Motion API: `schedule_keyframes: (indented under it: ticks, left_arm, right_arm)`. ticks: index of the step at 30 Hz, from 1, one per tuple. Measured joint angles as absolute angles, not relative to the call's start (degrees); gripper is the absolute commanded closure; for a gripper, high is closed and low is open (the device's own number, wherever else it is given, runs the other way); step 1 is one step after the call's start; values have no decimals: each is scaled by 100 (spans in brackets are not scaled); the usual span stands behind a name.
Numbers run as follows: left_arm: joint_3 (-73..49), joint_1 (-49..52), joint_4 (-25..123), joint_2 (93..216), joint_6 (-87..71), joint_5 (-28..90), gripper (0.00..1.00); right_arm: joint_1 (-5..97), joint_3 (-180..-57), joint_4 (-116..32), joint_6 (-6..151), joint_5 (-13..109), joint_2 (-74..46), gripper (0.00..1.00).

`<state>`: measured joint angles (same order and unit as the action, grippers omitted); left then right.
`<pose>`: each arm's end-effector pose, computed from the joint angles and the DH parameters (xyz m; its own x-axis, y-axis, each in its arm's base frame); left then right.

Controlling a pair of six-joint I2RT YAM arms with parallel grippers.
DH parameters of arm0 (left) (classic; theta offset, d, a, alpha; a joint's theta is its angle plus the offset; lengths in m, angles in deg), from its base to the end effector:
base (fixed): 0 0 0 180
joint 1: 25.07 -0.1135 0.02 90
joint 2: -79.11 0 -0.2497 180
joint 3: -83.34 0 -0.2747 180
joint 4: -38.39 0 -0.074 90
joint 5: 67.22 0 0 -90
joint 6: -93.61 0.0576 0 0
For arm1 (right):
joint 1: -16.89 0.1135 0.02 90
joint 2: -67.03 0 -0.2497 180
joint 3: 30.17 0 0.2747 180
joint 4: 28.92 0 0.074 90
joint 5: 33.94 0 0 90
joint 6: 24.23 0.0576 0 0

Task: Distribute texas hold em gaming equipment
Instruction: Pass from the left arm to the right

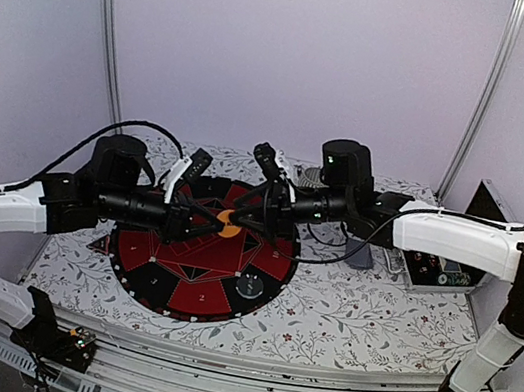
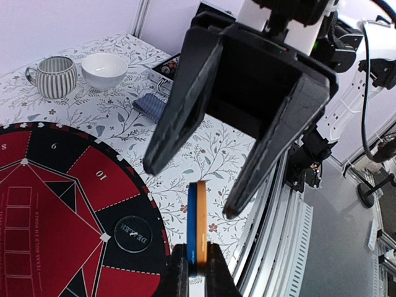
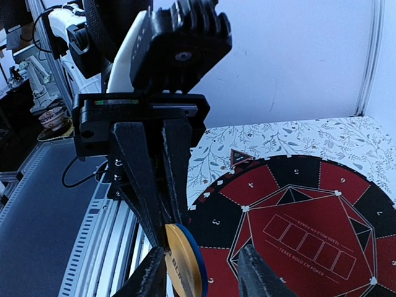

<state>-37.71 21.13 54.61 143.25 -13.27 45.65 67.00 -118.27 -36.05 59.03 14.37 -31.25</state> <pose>0.1935 -0.2342 0.2670 -0.5076 0.1428 -0.8497 0.8026 0.4369 -0.4061 0.2515 0.3607 0.2772 -0.0745 -0.2257 -0.9713 -0.9958 -0.0350 0.0845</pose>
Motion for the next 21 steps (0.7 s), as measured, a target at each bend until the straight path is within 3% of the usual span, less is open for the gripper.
schedule_keyframes:
  ticks: [5,8,12,13,16,17,21]
  left_arm:
    - [-3808,2130,5362,14273,-1268,4585,100]
    - [-3811,2137,5321,14238,-1249,4578,100]
    - [-3848,2143,5308,14235,-1093,4665,100]
    - [-3868,2148,5301,14233,-1074,4705,95]
    - [-3916,2161,5225,14233,-1023,4777,61]
    - [-3940,2165,5185,14231,-995,4770,55]
    - [-4145,2172,5013,14096,-971,4775,52]
  right_arm:
    - [6785,-11893,-3803,5901,1396,-3224,79]
    - [6785,-11930,-3876,5875,1326,-3233,95]
    - [6766,-11950,-4042,5890,967,-3233,98]
    - [6766,-11950,-4077,5879,915,-3233,98]
    - [6761,-11950,-4125,5857,795,-3233,98]
    - [6761,-11952,-4129,5833,768,-3233,98]
    - [6761,-12002,-4160,5794,729,-3230,98]
